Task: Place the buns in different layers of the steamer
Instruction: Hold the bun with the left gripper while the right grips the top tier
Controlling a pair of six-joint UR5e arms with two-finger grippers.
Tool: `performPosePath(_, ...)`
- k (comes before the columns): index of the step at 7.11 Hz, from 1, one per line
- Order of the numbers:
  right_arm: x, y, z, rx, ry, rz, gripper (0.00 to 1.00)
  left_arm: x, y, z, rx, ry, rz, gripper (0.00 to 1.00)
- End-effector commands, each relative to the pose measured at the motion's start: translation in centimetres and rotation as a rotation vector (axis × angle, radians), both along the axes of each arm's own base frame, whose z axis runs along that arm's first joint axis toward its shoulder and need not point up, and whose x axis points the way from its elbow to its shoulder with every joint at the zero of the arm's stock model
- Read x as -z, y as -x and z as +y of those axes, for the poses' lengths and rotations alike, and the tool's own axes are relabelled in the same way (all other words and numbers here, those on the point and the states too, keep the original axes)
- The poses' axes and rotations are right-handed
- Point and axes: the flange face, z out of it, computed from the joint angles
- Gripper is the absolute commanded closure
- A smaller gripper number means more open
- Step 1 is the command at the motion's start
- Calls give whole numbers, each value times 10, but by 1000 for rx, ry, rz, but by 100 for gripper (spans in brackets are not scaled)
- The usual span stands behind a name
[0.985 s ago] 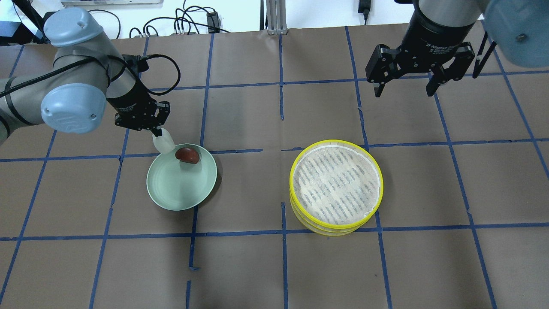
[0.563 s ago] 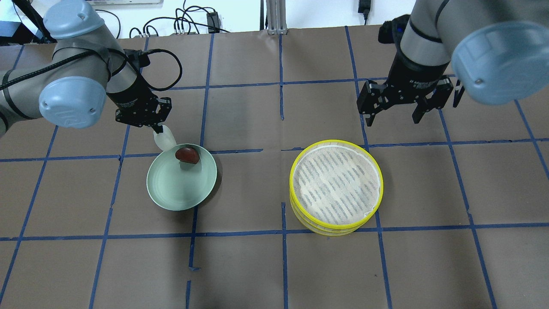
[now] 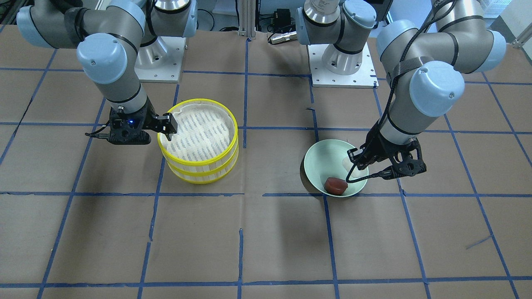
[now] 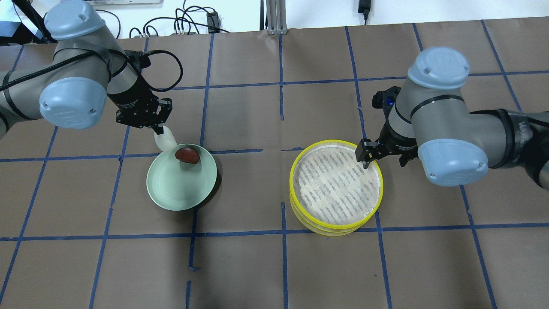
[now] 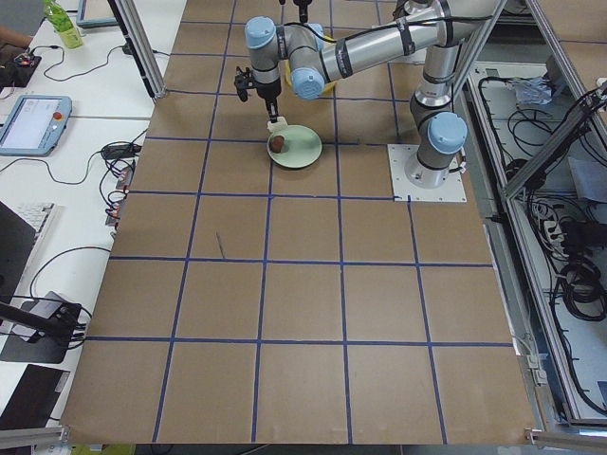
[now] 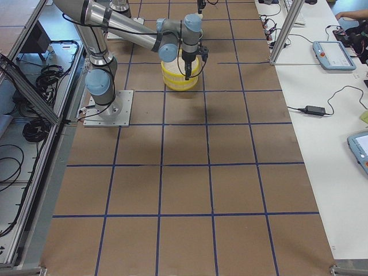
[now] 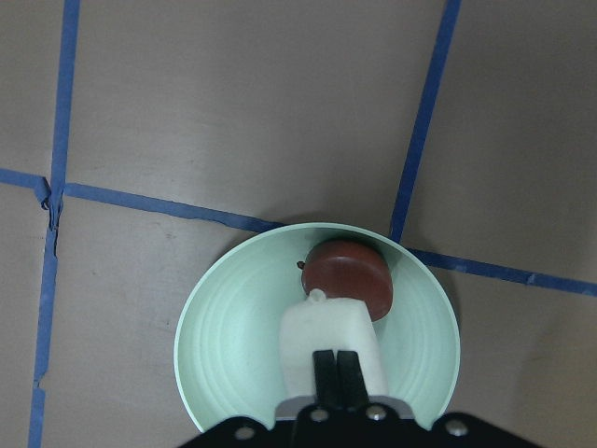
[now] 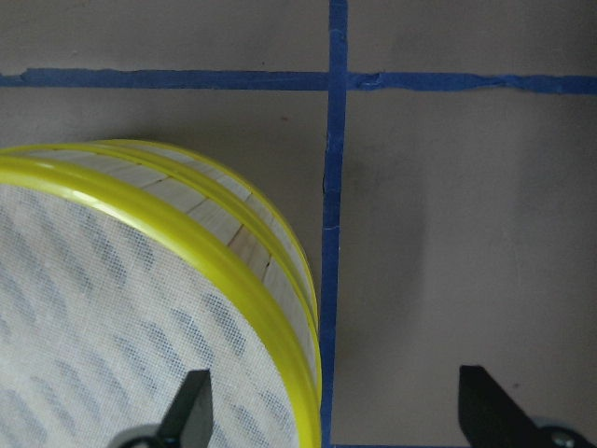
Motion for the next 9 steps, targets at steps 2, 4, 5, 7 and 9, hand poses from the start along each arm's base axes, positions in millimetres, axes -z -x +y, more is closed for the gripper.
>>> performPosePath(2, 7, 3, 2, 1, 3, 0, 44, 2, 0, -1, -2, -4, 3, 100)
performPosePath(4, 7, -6, 6, -15, 3, -9, 78, 10, 2, -3, -29, -18, 8, 100)
performPosePath(5, 7, -10, 7, -24, 3, -9, 87, 10, 2, -3, -29, -18, 8, 100)
performPosePath(7, 5, -10, 9, -26, 5, -9, 90, 10, 2, -3, -29, -21, 8, 100)
performPosePath(9, -3, -3, 2, -27, 13, -8, 90, 8, 7, -2, -23, -17, 7, 100)
